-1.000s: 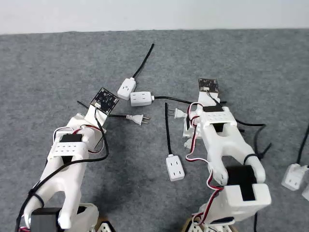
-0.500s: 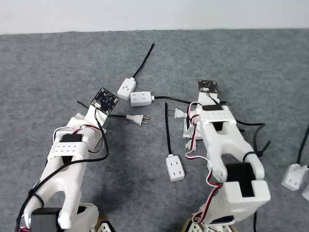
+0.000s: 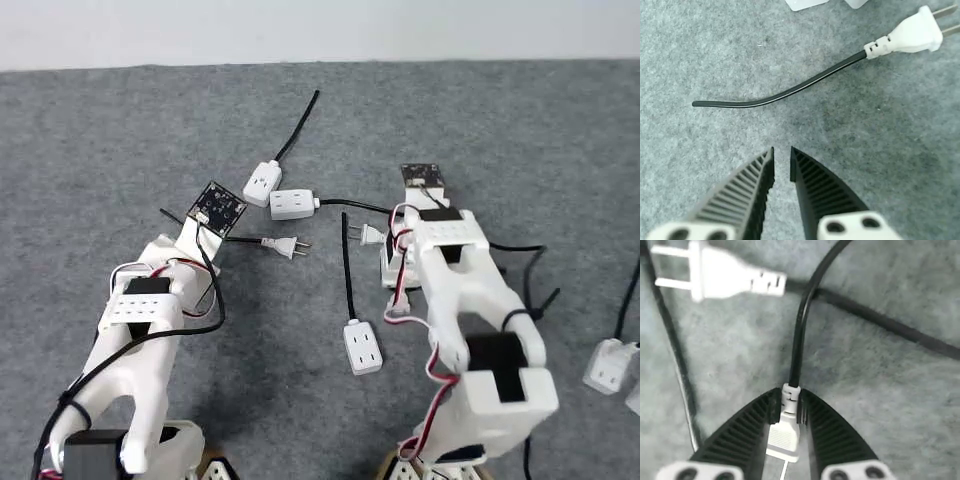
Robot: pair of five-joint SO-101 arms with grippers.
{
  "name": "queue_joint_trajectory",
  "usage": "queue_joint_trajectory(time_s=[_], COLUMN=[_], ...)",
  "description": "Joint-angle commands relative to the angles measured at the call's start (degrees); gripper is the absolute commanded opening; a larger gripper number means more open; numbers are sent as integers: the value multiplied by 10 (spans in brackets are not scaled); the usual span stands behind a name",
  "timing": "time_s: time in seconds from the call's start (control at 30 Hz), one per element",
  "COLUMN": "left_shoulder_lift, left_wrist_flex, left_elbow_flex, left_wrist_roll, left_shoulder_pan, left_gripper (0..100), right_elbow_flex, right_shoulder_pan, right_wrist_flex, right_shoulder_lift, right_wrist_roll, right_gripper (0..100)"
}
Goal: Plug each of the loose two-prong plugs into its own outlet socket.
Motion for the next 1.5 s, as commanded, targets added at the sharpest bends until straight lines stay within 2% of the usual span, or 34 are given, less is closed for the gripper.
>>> queue_joint_trajectory(time_s=[0.0, 0.1, 0.23, 0.43, 0.57, 0.77, 0.97, 1.17, 1.47], left_shoulder_lift=[-8, 33, 127, 318, 367, 323, 244, 210, 148], left_wrist_flex=[30, 62, 163, 383, 455, 434, 363, 337, 292], left_elbow_flex=[-34, -73, -180, -401, -459, -403, -308, -269, -192], left_wrist_roll=[-8, -8, -15, -112, -171, -217, -223, -224, -244], left_shoulder_pan=[-4, -5, -3, 2, 11, 18, 25, 25, 41], left_gripper=[51, 51, 51, 45, 30, 29, 29, 29, 27], right_elbow_flex=[25, 68, 115, 157, 195, 251, 255, 211, 167], right_shoulder_pan=[-22, -41, -65, -116, -190, -263, -344, -350, -347], right_wrist_flex=[-3, -3, -2, -2, -12, -87, -135, -159, -165], right_shoulder_lift=[-124, -229, -370, -535, -594, -598, -567, -461, -371], right_wrist_roll=[39, 69, 82, 82, 81, 42, 24, -27, -30], right_gripper=[7, 7, 7, 7, 7, 7, 7, 7, 7])
